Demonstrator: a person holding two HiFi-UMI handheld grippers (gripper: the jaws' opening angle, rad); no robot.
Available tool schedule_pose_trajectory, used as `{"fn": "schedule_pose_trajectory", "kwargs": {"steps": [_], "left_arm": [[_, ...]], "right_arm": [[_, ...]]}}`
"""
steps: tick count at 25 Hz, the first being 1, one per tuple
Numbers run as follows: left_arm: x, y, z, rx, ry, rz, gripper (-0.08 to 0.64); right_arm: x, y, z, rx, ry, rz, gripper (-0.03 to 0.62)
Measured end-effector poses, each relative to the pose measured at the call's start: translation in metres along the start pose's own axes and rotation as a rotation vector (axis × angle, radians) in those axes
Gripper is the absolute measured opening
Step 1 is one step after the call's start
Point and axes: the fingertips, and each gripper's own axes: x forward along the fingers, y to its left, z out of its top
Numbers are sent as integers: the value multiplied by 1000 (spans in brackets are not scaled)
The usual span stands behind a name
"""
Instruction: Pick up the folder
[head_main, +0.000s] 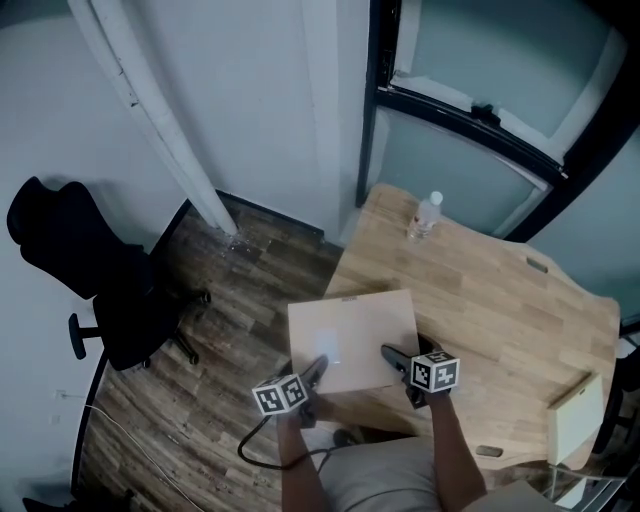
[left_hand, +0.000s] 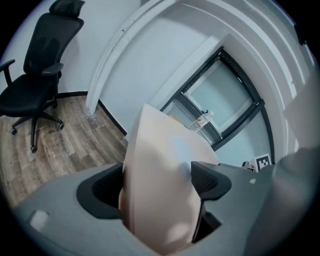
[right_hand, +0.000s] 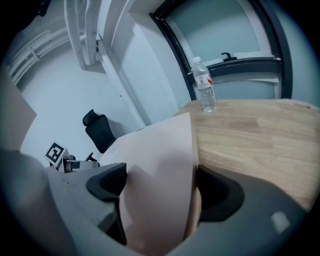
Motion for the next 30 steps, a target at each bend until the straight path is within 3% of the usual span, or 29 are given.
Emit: {"fn": "schedule_pose_trajectory", "kwargs": {"steps": [8, 13, 17, 30], "left_arm": [[-52, -23, 48, 59, -175, -3, 428], [-107, -30, 60, 94, -278, 28, 428], [-149, -34, 53, 109, -353, 40, 428], [-249, -49, 4, 137, -486, 72, 428]], "right_arm": [[-15, 46, 55, -127, -109, 73, 440], [-36, 92, 70, -193, -179, 137, 440], [-59, 126, 68, -250, -233, 174, 439], [-127, 189, 29, -336, -324, 252, 439]]}}
